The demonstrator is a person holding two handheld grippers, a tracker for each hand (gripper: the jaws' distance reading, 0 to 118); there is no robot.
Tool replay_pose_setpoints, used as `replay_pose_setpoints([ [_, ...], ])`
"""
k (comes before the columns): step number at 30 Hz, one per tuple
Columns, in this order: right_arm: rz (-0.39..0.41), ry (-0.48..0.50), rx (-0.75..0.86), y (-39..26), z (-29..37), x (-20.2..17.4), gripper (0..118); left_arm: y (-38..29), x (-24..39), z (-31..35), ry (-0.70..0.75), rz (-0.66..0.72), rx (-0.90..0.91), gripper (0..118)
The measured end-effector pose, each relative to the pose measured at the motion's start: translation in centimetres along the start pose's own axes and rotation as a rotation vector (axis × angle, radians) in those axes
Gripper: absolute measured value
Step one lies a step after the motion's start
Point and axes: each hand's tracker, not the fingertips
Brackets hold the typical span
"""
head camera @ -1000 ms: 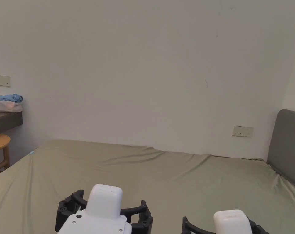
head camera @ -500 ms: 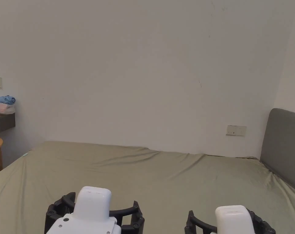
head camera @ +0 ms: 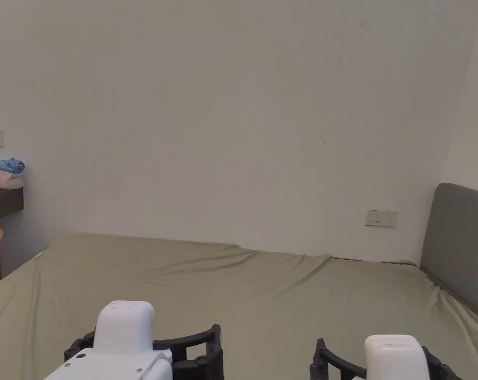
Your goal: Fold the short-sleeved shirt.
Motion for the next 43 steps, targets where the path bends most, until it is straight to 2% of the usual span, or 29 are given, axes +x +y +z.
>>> replay_pose_setpoints([
  [4, 0.002, 0.012, -0.015, 0.0, 0.0, 0.0, 98, 0.2, 0.1, -0.3, 0.062, -0.001, -0.034, 118],
  [9, 0.019, 0.013, -0.022, -0.4, 0.0, -0.2, 98, 0.0, 1.2, -0.1, 0.199, -0.093, -0.017, 118],
  [16, 0.004, 0.026, -0.035, -0.1, 0.0, 0.0, 98, 0.5, 1.0, -0.5, 0.134, -0.056, -0.106, 118],
  [25, -0.012, 0.035, -0.036, 0.3, 0.0, 0.4, 98, 0.9, 0.9, -1.0, 0.237, -0.027, -0.135, 118],
  [27, -0.004, 0.028, -0.034, 0.4, 0.0, 0.3, 98, 0.7, 0.9, -1.2, 0.274, -0.04, -0.106, 118],
  [33, 0.002, 0.023, -0.028, 0.5, 0.0, 0.1, 98, 0.4, 0.7, -1.0, 0.227, -0.088, -0.075, 118],
  [38, 0.0, 0.026, -0.032, 0.5, -0.2, 0.1, 98, 0.2, 1.3, -0.8, 0.27, -0.137, -0.051, 118],
  [43, -0.003, 0.026, -0.033, 0.5, -0.3, 0.2, 98, 0.5, 1.2, -0.4, 0.254, -0.132, -0.051, 118],
])
